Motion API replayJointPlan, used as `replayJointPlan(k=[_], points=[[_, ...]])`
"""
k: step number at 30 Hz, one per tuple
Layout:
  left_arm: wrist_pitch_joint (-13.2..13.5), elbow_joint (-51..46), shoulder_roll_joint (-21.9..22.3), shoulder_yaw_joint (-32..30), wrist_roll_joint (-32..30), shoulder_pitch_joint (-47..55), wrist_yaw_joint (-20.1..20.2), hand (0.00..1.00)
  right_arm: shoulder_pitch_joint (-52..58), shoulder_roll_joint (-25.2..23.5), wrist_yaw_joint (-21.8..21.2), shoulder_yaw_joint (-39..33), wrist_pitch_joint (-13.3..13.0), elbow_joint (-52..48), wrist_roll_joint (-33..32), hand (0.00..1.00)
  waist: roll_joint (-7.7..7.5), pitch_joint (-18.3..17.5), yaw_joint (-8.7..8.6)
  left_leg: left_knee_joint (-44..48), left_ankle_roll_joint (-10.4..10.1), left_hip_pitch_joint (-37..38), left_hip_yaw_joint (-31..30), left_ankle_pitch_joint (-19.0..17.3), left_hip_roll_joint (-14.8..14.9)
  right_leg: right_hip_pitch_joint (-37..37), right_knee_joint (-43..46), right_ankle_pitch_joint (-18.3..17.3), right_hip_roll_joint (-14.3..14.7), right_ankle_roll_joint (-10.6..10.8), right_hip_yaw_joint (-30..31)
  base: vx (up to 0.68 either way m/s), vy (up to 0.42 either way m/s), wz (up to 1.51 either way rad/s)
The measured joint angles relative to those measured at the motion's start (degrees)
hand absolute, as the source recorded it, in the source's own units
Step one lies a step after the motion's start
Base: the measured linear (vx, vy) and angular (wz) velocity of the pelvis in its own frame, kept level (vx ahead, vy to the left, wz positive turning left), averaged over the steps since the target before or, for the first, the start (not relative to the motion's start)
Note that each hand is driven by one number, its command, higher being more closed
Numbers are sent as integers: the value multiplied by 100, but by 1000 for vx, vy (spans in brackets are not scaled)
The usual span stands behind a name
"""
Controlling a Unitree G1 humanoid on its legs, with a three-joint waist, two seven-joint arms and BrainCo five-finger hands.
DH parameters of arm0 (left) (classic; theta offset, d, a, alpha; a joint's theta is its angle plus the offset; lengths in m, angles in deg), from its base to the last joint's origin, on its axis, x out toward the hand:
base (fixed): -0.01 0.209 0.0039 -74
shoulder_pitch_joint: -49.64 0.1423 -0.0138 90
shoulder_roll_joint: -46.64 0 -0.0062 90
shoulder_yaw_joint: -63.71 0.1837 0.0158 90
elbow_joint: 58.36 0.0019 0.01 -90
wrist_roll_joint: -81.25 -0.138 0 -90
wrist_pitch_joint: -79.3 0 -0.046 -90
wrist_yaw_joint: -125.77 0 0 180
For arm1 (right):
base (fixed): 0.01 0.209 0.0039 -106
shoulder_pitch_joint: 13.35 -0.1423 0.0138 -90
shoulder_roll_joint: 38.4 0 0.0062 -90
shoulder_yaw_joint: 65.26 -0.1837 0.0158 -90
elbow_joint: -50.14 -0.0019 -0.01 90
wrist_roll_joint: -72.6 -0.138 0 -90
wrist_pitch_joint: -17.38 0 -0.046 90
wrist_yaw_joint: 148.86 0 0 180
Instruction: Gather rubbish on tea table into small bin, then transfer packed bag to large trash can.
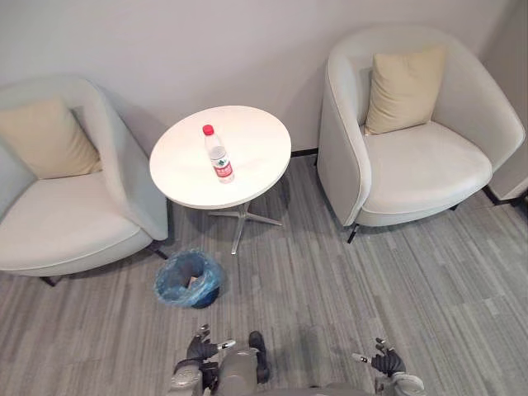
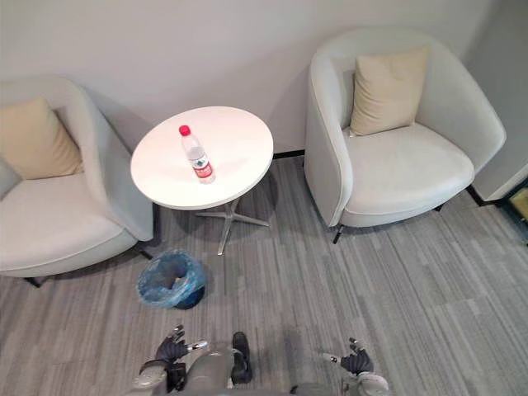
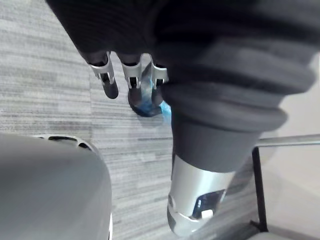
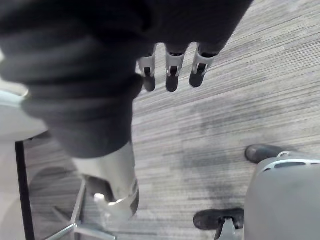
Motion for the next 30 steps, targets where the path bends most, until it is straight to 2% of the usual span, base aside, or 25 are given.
replayJointPlan(k=[1,2,3,4,5,6,8,9,10,11,12,15,16,17,18,19,20,21,22,23,24,25,26,27,30], points=[[-3,-14,-40,-17,12,-18,18,0,-33,7,2,-26,-5,11,16,0,-157,-22,5,22,81,-4,6,-344,-196,54,-81,-148,-181,159,22,338,162,10],[-5,-13,-37,-19,39,-36,21,0,-64,41,1,-46,-2,41,38,0,-200,-23,34,135,137,-4,58,-558,-290,55,30,-260,-309,249,54,392,193,-11],[-11,20,-6,-12,57,-39,16,0,-125,124,-9,-47,0,102,66,0,-138,-31,99,163,104,158,181,-844,-340,-110,630,-375,-443,435,235,313,178,-35],[-11,66,4,-3,60,-39,18,0,-137,164,-16,-44,-1,128,68,0,-89,-53,140,125,105,285,229,-929,-368,-309,1171,-407,-496,488,350,321,210,-51],[-13,149,-22,78,59,9,20,0,-129,179,-38,-20,-1,148,77,0,-50,-95,114,5,139,570,281,-1043,-469,-788,2480,-351,-625,644,525,337,222,-22],[-15,189,-116,247,60,20,18,0,-108,150,-41,13,-3,146,83,0,-57,-104,56,-42,136,832,233,-1177,-601,-1271,3735,-180,-808,949,614,354,207,1],[-29,205,-197,425,60,54,18,0,-17,131,-41,11,7,167,84,0,-86,-110,-39,-42,223,1120,135,-1285,-726,-1714,4839,-234,-992,863,635,307,119,33],[-36,205,-207,445,61,76,18,0,41,137,-39,11,10,170,84,0,-66,-104,-51,-54,269,1327,81,-1339,-751,-1986,5149,-342,-1032,668,536,383,83,44],[-44,205,-207,442,62,77,14,0,38,129,-35,9,8,172,75,0,-47,-97,-72,-100,299,1494,-68,-1361,-750,-2198,5052,-445,-1003,496,382,450,48,43],[-47,204,-207,441,62,74,15,0,22,132,-36,8,-1,168,73,0,-47,-97,-107,-121,301,1564,-173,-1361,-744,-2296,4926,-484,-971,431,302,447,-20,71],[-52,205,-186,426,63,70,13,0,7,130,-41,9,-12,151,71,0,-35,-90,-205,-178,301,1710,-387,-1361,-673,-2505,4437,-549,-811,315,211,372,-61,71],[-50,188,-83,398,63,21,13,0,52,121,-49,11,-18,-11,64,0,26,-35,-191,-205,218,1991,-703,-1411,-470,-2695,3506,-511,-457,274,349,346,-135,74],[-45,185,-46,368,63,32,13,0,75,95,-55,14,-19,-69,64,0,19,-46,-192,-237,94,2107,-860,-1482,-409,-2745,2912,-357,-318,285,535,367,-222,77],[-37,180,-53,366,63,70,16,0,118,44,-57,20,-22,-77,63,0,-87,-105,-191,-250,-41,2117,-968,-1560,-452,-2720,2289,64,-294,267,715,453,-278,90],[-53,211,55,312,62,61,15,0,147,20,-80,11,-16,-45,61,0,-98,-142,-166,-257,-282,2223,-1158,-1742,-362,-2705,2413,432,-277,-28,610,444,-289,68],[-30,194,176,149,56,87,23,0,135,10,-102,5,-20,-76,56,0,-6,-181,-147,-217,-333,2206,-1169,-1731,-151,-2648,2389,287,-183,-149,473,375,-254,52],[-30,189,209,137,56,120,20,0,133,5,-115,7,-20,-104,53,0,19,-189,-170,-117,-364,2167,-1175,-1729,-80,-2607,2355,234,-167,-165,365,350,-267,54],[-29,172,241,126,32,105,31,0,156,-49,-138,-7,-22,-131,38,0,86,-170,-221,248,-504,2011,-1177,-1709,61,-2425,2240,159,-120,-249,161,269,-225,57],[-29,158,267,96,24,92,34,0,184,-49,-139,1,-21,-138,38,0,121,-153,-230,588,-540,1881,-1175,-1716,157,-2292,2139,142,-79,-278,78,359,-300,75],[-32,89,340,-77,19,55,29,0,326,-49,-131,23,-12,-202,3,0,160,-108,-187,1794,-729,1399,-1115,-1651,435,-1878,1868,95,-12,-358,-129,265,-226,57],[-31,57,348,-76,19,57,26,0,382,-47,-130,44,-11,-245,-4,0,144,-97,-175,2280,-779,1202,-1039,-1636,557,-1722,1764,73,10,-383,-216,295,-229,67],[-32,-43,347,-72,19,73,31,0,424,-54,-127,64,-12,-296,-11,0,180,-78,-167,2946,-747,925,-751,-1654,820,-1381,1573,50,27,-413,-384,206,-135,56],[-29,-88,353,-72,19,83,23,0,486,-59,-123,63,-10,-298,-51,0,136,-48,-173,3047,-688,802,-425,-1689,1012,-1113,1389,46,18,-413,-490,182,-114,50],[-29,-94,357,-71,19,75,25,0,487,-59,-124,63,-10,-312,-62,0,137,-51,-165,2965,-680,765,-302,-1693,1057,-1019,1321,47,2,-412,-514,137,-65,27],[-29,-168,374,-67,18,70,21,0,456,-89,-122,58,-25,-530,-173,0,146,-56,-146,1887,-652,531,-6,-1644,1058,-929,1254,27,-117,-354,-518,143,40,4]])
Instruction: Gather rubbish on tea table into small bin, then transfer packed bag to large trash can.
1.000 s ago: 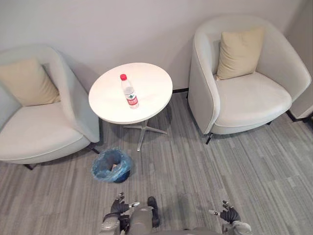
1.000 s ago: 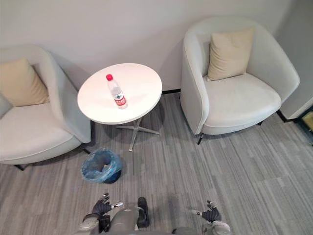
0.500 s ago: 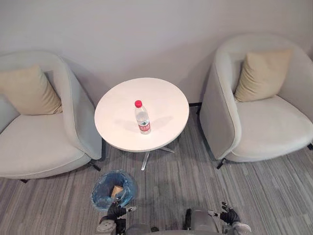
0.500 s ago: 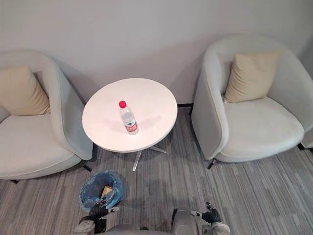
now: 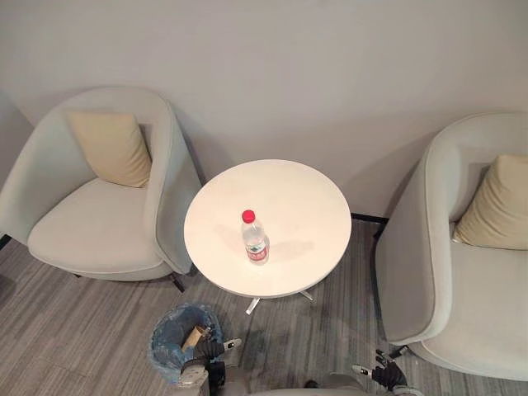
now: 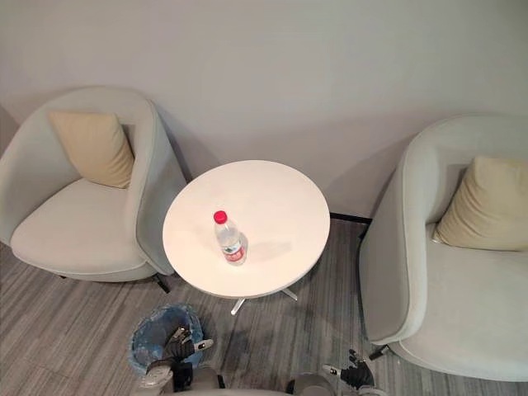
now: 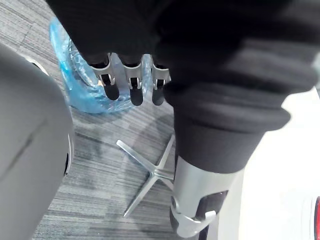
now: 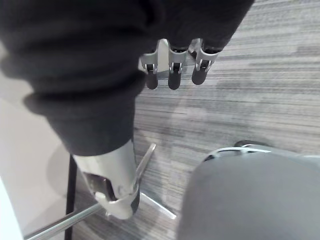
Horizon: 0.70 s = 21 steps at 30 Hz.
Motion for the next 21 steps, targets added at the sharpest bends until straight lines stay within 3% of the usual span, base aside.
replayJointPlan(k=[2,3,4,8,12,21], points=[[-2,21,12,5,0,-40,0,0,14,2,5,-16,4,-5,-12,0,13,-7,-4,-804,125,-51,-14,453,-114,-18,67,-57,-66,123,4,116,109,7],[1,42,49,20,0,-24,2,0,26,58,16,-78,16,23,-18,0,122,-69,-4,-1174,55,2,-74,994,-182,-32,149,-126,-58,248,47,114,132,8],[1,77,16,56,1,-46,-7,0,33,7,30,-95,19,30,-25,0,-14,-89,-6,-1339,87,118,-68,1027,-345,-22,125,-108,-133,317,128,107,136,3],[-12,153,-150,86,-14,28,-4,0,36,-162,21,-94,9,67,-20,0,-265,-230,-14,-2073,202,402,55,1270,-701,-17,-107,-5,-376,491,247,38,103,-2],[-9,258,-259,178,-60,124,-1,0,34,-148,19,-101,6,105,21,0,-229,-257,-21,-2709,244,712,94,1565,-969,-10,-209,53,-474,566,337,-31,67,-4],[0,398,-491,552,-111,106,12,0,51,104,25,258,6,281,243,0,-177,-348,-18,-3261,197,856,-247,1858,-1018,-12,-358,112,-310,525,366,-15,-29,3]])
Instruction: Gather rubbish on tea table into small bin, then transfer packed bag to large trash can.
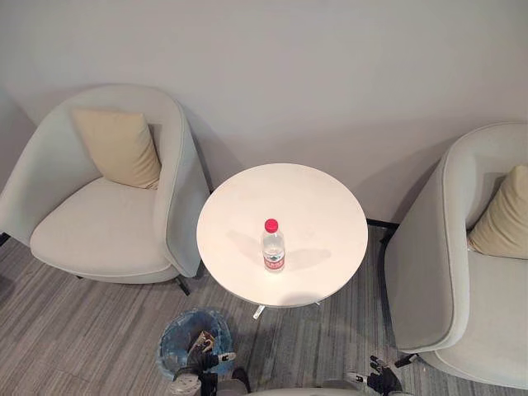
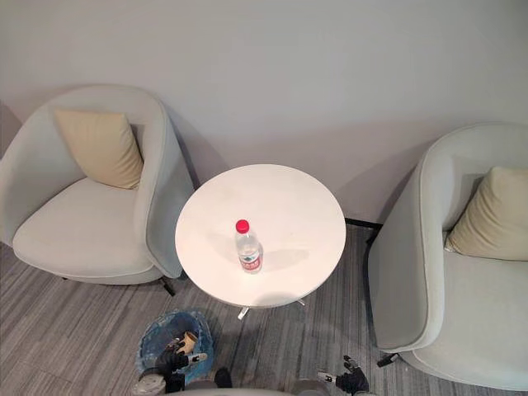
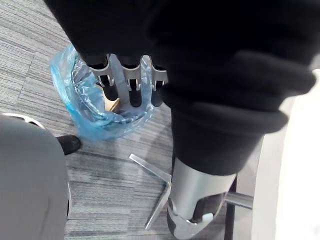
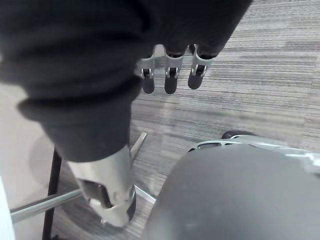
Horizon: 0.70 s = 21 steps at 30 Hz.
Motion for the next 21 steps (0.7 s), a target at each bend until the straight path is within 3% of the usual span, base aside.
replayJointPlan(k=[6,8,21], points=[[8,141,-317,209,-50,37,1,0,85,427,-9,396,-35,-1181,73,0,-17,-33,-1,-103,-5,14,-210,5,-2,4,-158,93,75,-30,86,21,-21,-8],[12,141,-367,228,-50,129,0,0,153,538,-6,405,-168,-1592,185,0,-51,-71,3,-149,-5,32,-221,10,-4,22,-213,114,96,-37,115,32,-10,-3],[29,141,-428,433,-56,342,1,0,197,693,-3,458,-361,-2673,442,0,-36,-96,3,-274,18,138,-419,27,-32,216,-429,148,128,-63,100,14,-8,4]])
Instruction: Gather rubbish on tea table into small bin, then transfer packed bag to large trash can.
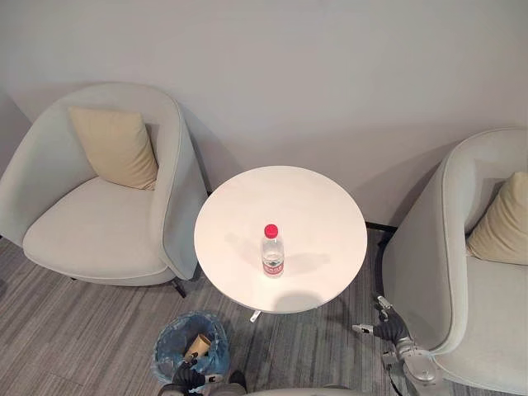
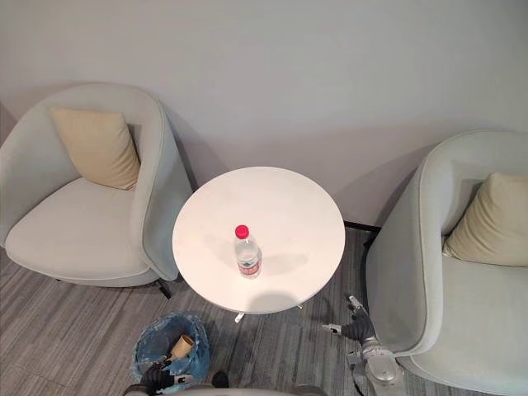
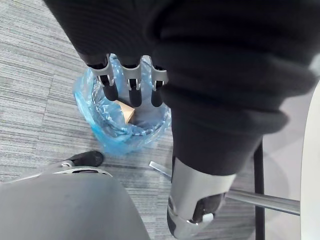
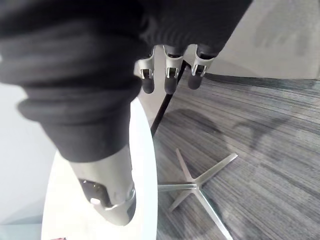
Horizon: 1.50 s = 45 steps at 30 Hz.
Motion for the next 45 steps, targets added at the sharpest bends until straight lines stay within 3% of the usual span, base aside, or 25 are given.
replayJointPlan(k=[15,28,40,45], points=[[14,0,2,192,-5,74,2,0,-605,291,89,582,-146,-539,-43,0,100,-34,-1,-148,-25,-50,-334,126,-12,73,-74,1,4,0,-283,-4,-12,9],[238,-138,15,293,7,103,-13,0,-1698,393,121,1342,-269,-549,-283,0,192,120,56,-131,-33,-344,-633,181,-27,-17,-103,-3,11,0,-523,14,-16,12],[349,-201,0,434,12,-110,-35,0,-2587,442,95,1954,-307,-225,-719,0,225,390,305,-112,-44,-671,-918,304,-42,-162,-82,-13,10,0,-782,-13,-14,13],[366,-287,-5,441,16,-131,-38,0,-2929,433,108,2140,-308,-49,-724,0,237,530,308,-36,-45,-779,-1058,304,-61,-165,-60,-48,3,-5,-920,-9,-21,14]])
